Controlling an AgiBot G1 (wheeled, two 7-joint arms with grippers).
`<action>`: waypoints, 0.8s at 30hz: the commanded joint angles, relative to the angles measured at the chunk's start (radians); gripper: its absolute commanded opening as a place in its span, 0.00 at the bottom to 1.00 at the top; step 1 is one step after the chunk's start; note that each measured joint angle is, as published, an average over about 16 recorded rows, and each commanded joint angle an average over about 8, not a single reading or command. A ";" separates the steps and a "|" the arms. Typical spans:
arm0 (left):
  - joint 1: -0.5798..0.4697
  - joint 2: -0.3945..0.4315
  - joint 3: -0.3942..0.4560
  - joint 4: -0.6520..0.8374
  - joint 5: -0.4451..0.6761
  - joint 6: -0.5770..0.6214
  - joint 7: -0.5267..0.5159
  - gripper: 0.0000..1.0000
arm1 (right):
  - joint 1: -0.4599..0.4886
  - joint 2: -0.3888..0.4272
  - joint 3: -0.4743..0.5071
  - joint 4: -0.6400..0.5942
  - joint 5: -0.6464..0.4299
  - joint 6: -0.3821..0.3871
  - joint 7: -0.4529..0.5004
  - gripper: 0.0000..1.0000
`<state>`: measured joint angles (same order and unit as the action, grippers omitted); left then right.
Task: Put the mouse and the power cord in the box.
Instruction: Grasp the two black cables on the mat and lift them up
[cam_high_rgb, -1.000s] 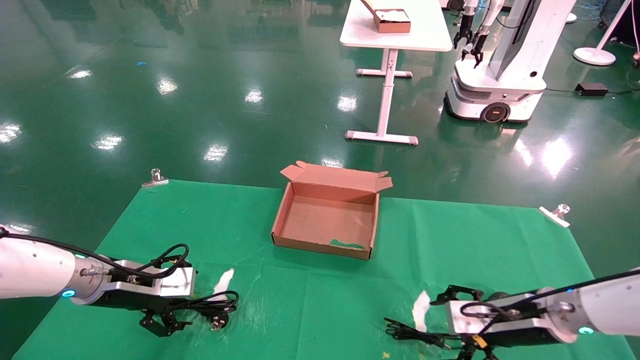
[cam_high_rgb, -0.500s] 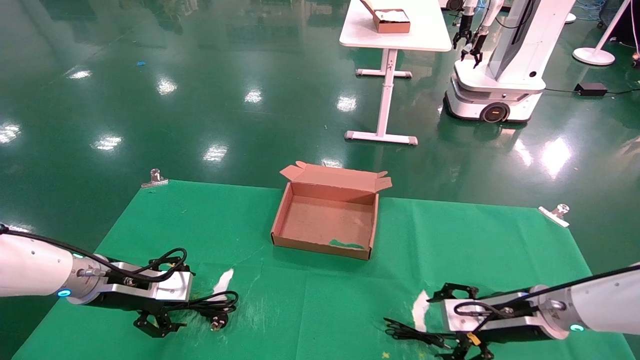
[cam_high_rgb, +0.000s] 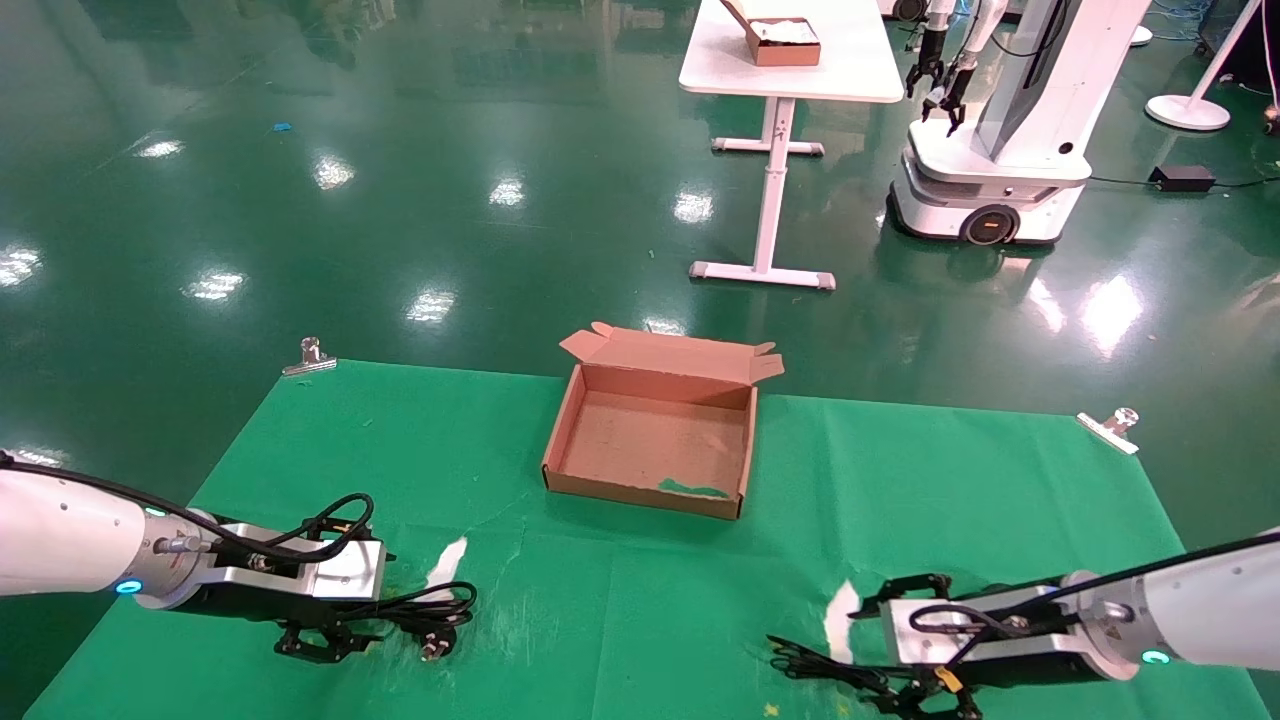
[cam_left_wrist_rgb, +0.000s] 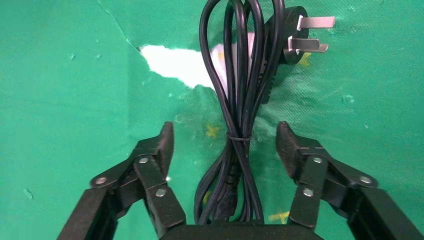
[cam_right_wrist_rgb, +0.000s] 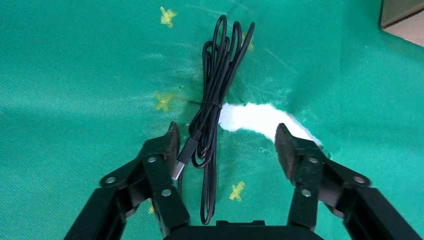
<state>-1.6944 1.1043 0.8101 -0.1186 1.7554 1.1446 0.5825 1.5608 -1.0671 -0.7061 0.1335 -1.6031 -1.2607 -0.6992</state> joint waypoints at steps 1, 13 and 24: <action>0.001 -0.001 -0.001 -0.001 -0.001 0.000 -0.001 0.00 | -0.001 0.001 0.000 0.002 0.001 -0.001 0.001 0.00; 0.002 -0.002 -0.002 -0.004 -0.004 0.001 -0.004 0.00 | -0.002 0.002 0.001 0.006 0.002 -0.003 0.002 0.00; 0.002 -0.003 -0.003 -0.004 -0.005 0.005 -0.004 0.00 | -0.003 0.004 0.004 0.006 0.006 -0.002 0.003 0.00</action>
<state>-1.6968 1.0985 0.8044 -0.1194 1.7455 1.1585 0.5736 1.5563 -1.0516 -0.6865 0.1346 -1.5742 -1.2679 -0.6942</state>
